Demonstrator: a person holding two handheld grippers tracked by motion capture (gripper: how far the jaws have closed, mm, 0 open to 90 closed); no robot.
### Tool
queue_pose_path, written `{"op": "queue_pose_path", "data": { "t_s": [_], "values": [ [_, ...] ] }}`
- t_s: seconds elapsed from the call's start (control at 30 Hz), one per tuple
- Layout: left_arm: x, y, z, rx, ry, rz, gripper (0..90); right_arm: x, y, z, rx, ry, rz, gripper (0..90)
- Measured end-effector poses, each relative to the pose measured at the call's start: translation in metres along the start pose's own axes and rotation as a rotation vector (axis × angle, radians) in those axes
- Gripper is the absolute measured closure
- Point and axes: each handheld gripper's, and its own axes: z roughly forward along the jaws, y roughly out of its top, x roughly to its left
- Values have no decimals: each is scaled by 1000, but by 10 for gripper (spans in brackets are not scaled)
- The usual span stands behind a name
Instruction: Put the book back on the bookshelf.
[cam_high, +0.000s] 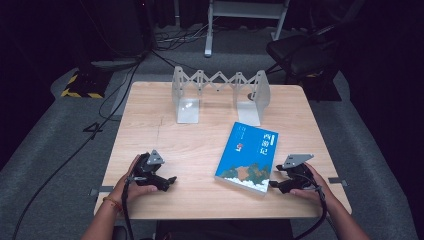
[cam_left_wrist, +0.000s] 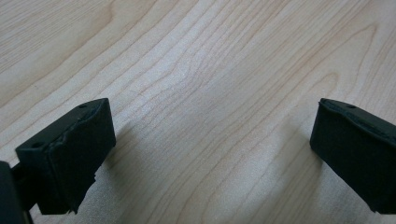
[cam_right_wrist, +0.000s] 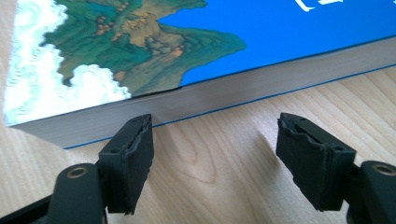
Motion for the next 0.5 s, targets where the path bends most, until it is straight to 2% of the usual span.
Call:
{"op": "queue_pose_path", "data": {
  "t_s": [0.1, 0.23, 0.33, 0.43, 0.5],
  "values": [
    [0, 0, 0, 1, -4, 2, 5, 1, 1, -2, -3, -1, -1, 282],
    [-1, 1, 1, -2, -1, -4, 5, 3, 4, -5, -49, 13, 14, 282],
    [-3, 3, 2, 6, 2, -4, 6, 10, 10, -3, -46, 15, -7, 283],
    [-11, 9, 6, 11, -8, 18, 16, 16, 17, -2, -59, 15, -8, 283],
    [-18, 14, 8, 1, -11, 39, 79, 18, 23, -3, -92, 20, 6, 283]
  ]
}}
